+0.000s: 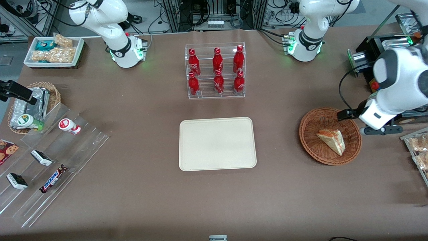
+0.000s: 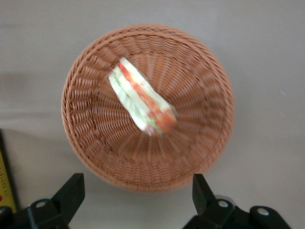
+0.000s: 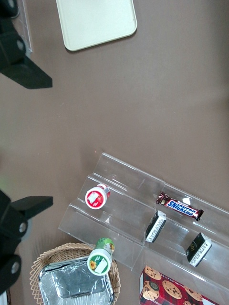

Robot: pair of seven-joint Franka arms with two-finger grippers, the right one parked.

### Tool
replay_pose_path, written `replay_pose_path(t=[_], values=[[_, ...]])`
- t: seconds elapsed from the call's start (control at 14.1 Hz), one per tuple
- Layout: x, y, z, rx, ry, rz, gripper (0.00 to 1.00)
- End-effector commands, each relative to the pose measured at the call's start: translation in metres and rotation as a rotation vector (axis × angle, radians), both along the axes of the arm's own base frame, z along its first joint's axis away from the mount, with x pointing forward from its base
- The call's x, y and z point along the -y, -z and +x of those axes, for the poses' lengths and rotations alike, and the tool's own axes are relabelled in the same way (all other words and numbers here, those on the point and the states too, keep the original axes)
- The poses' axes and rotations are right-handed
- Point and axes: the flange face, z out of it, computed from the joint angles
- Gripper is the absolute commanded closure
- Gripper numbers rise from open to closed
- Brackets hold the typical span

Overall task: Place sandwich from basket to tray
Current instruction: 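Move the open left gripper down over the sandwich in the basket, then close the left gripper on the wrapped sandwich and lift it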

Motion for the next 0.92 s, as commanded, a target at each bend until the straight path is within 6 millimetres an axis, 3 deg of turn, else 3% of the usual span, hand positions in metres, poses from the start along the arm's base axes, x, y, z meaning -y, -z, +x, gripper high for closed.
replay_pose_path(t=[0.0, 0.43, 0.71, 0.78, 0.85], values=[[0.002, 0.034, -0.009, 0.043, -0.156, 0.040, 0.00], [0.004, 0.076, 0.011, 0.123, -0.713, 0.041, 0.00], [0.004, 0.106, 0.015, 0.120, -0.781, 0.031, 0.01], [0.004, 0.112, 0.015, 0.111, -0.784, 0.033, 0.08], [0.004, 0.113, 0.017, 0.109, -0.788, 0.033, 0.28]])
